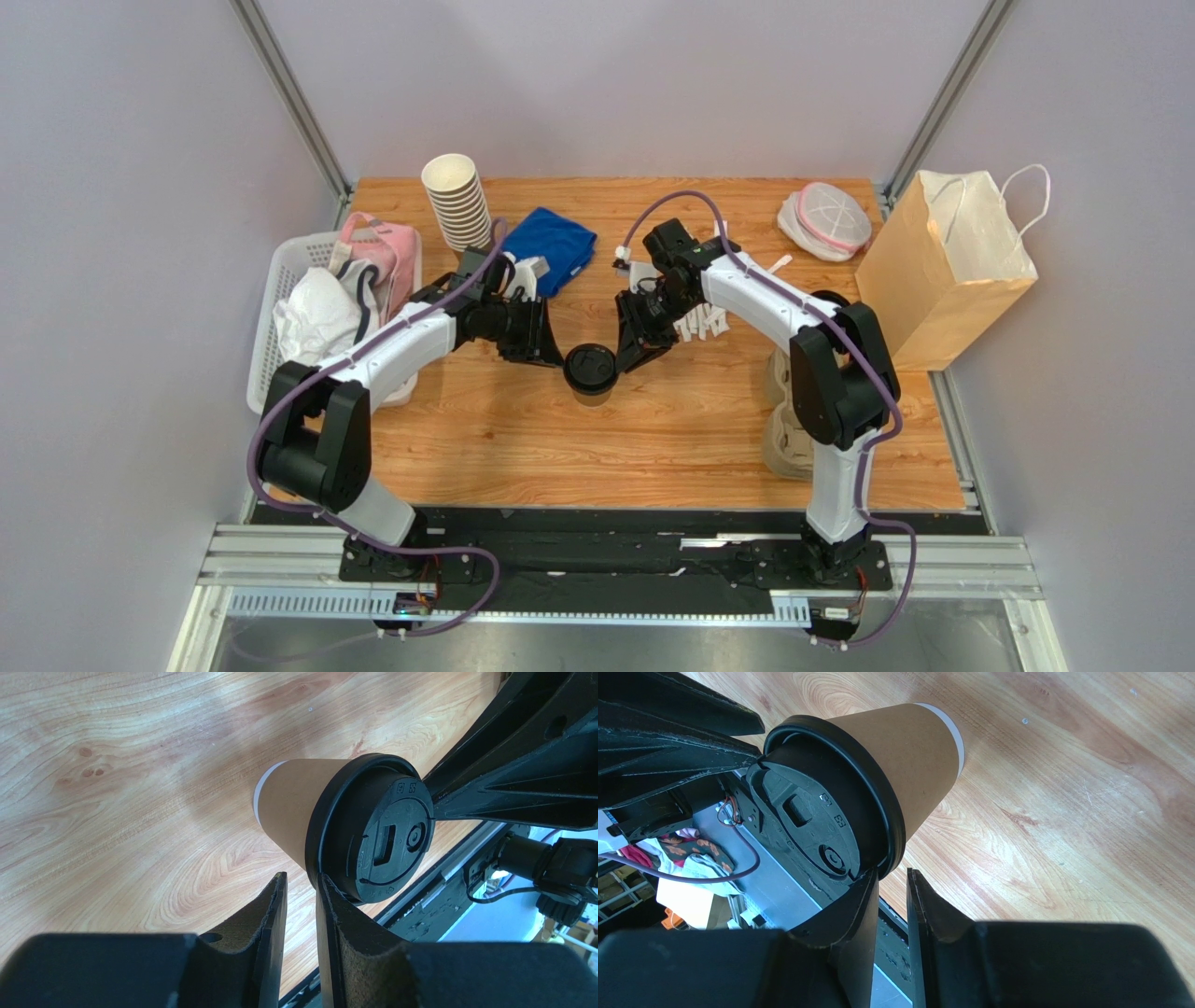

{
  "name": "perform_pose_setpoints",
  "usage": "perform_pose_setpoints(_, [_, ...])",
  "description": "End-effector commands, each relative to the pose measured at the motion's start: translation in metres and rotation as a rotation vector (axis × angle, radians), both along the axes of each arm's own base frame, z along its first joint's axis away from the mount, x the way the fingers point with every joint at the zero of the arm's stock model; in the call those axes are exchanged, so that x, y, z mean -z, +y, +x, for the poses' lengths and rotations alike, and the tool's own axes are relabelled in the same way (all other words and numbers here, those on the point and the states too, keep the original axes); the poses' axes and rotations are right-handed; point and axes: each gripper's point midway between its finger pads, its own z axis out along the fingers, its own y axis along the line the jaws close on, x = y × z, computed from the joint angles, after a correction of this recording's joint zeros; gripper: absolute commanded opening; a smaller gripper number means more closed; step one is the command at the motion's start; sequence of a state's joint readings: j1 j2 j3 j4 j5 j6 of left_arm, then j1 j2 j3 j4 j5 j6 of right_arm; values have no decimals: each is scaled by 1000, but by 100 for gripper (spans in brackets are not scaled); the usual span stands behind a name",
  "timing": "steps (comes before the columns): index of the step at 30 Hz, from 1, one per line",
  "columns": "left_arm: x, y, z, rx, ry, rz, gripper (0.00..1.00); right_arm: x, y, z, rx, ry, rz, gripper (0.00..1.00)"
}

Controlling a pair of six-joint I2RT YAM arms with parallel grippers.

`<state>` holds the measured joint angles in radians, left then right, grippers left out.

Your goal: Pack the takeout coffee

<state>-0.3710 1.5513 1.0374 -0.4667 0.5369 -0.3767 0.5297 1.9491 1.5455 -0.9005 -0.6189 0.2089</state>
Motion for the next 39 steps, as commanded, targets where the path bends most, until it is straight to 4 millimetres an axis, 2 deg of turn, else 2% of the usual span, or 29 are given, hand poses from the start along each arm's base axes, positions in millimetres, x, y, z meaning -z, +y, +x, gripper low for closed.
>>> perform_pose_setpoints(1, [-28,-10,19,12,-104,-53,30,7,4,7,-5,-25,-13,24])
perform_pose_setpoints(10, [-36,-14,20,9,-124,-84,31,6,5,8,-6,-28,-9,24])
perform_pose_setpoints(17, [-18,-10,17,9,-74,-44,29,4,7,9,-6,-31,-6,24])
perform_pose_setpoints(23, [-4,-2,4,38,-43,0,27,1,10,10,-10,-28,5,24])
perform_pose_setpoints(34, [21,5,-3,56,9,55,18,22,12,1,-36,8,-32,21])
perform_pose_setpoints(39, [40,8,-9,60,51,82,6,40,7,-5,-41,32,-74,15])
